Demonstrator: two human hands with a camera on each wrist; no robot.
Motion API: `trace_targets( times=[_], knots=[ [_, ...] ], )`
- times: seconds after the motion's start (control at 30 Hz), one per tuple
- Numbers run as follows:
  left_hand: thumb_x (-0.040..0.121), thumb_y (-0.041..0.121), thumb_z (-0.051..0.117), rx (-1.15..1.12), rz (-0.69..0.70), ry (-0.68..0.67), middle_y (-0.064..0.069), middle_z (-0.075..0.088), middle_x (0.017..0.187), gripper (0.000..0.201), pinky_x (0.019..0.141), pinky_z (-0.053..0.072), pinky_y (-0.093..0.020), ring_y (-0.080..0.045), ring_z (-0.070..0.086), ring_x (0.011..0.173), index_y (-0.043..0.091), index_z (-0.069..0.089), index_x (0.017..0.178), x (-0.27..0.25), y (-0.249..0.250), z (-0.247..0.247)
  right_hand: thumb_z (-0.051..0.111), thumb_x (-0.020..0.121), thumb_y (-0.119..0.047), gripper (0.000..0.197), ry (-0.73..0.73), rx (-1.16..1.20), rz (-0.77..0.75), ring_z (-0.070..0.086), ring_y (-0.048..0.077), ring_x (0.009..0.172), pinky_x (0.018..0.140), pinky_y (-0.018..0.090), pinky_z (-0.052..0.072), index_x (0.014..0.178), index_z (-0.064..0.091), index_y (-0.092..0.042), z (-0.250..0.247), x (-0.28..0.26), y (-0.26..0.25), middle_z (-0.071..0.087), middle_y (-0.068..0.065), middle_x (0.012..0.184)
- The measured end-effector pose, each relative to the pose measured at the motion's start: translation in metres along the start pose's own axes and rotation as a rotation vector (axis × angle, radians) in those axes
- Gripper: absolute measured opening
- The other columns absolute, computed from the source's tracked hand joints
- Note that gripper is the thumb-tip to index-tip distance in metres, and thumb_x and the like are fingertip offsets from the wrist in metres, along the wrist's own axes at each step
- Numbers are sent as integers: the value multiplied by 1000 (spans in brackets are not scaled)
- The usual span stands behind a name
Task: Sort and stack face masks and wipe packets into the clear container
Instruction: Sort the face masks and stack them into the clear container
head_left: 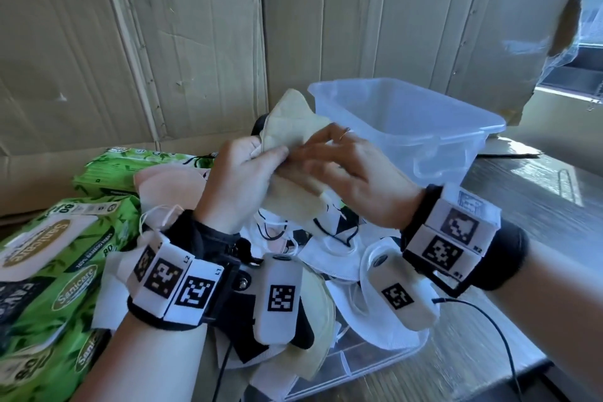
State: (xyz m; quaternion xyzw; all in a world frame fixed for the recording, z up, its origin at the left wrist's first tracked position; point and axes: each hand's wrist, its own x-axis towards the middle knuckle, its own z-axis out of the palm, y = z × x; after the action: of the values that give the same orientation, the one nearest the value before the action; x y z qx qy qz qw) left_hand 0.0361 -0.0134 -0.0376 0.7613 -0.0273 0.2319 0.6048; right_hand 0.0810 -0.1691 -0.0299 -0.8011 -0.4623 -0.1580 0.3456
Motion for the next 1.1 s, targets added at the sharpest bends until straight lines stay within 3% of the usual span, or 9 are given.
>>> trace_targets(
  times=[0.13, 0.23, 0.33, 0.47, 0.53, 0.77, 0.93, 1.0, 1.1],
  knots=[
    [92, 14, 56, -54, -21, -150, -5, 71, 76, 18, 71, 47, -32, -21, 64, 72, 10, 69, 81, -4, 4, 3, 59, 80, -28, 54, 116, -109, 76, 44, 24, 112, 98, 34, 35, 132, 45, -18, -18, 12, 3, 45, 8, 126],
    [83, 18, 64, -55, -2, -201, -9, 70, 84, 6, 77, 48, -38, -23, 63, 79, 17, 70, 85, -6, 5, 8, 70, 69, -30, 51, 165, -69, 23, 52, 18, 100, 86, 19, 37, 117, 61, -15, -24, 16, 3, 57, 3, 113],
    [78, 5, 67, -160, 40, -194, 4, 68, 104, 35, 85, 52, -26, -7, 64, 91, 23, 63, 108, -5, 4, 10, 74, 65, -23, 22, 362, 56, 17, 56, 3, 83, 75, 10, 37, 84, 73, -12, -22, 15, 4, 61, -10, 89],
    [72, 6, 69, -222, 132, -178, -2, 52, 130, 63, 88, 50, -27, -9, 61, 96, 39, 46, 120, -5, 5, 9, 72, 73, -14, 14, 456, 165, -49, 58, -7, 85, 76, 7, 41, 86, 75, -11, -21, 9, 6, 66, -11, 86],
    [70, 10, 74, -179, 138, -173, -6, 57, 114, 57, 85, 51, -35, -15, 59, 89, 41, 49, 112, -5, 6, 7, 71, 73, -9, 13, 457, 167, -74, 59, -5, 83, 76, 10, 42, 85, 74, -14, -24, 7, 8, 66, -12, 83],
    [65, 8, 77, -174, 82, -219, 7, 65, 73, 26, 63, 48, -20, -11, 56, 62, 25, 62, 79, -6, 5, 8, 52, 81, -8, 23, 255, 232, 9, 60, 6, 77, 74, 17, 44, 78, 48, -31, -27, 3, 10, 61, -14, 77],
    [84, -4, 60, -104, 39, -150, 7, 54, 51, 27, 45, 30, -18, -9, 33, 40, 20, 67, 95, -4, 5, 3, 40, 85, -14, 21, 444, 222, 64, 47, 13, 70, 68, 33, 39, 85, 40, -35, -33, 6, 22, 51, -13, 73],
    [85, -2, 61, -33, 39, -137, -2, 52, 61, 33, 57, 31, -26, -14, 34, 50, 26, 69, 102, -2, 3, -1, 40, 85, -13, 22, 478, 219, 89, 46, 9, 69, 66, 29, 38, 84, 43, -35, -42, 8, 26, 50, -16, 71],
    [88, -6, 55, 51, 38, -113, 18, 51, 43, 30, 46, 29, -14, -2, 33, 36, 17, 67, 103, -2, 4, -4, 48, 84, -15, 20, 442, 198, 130, 44, 5, 61, 60, 24, 37, 80, 47, -35, -51, 10, 27, 51, -24, 60]
  ],
)
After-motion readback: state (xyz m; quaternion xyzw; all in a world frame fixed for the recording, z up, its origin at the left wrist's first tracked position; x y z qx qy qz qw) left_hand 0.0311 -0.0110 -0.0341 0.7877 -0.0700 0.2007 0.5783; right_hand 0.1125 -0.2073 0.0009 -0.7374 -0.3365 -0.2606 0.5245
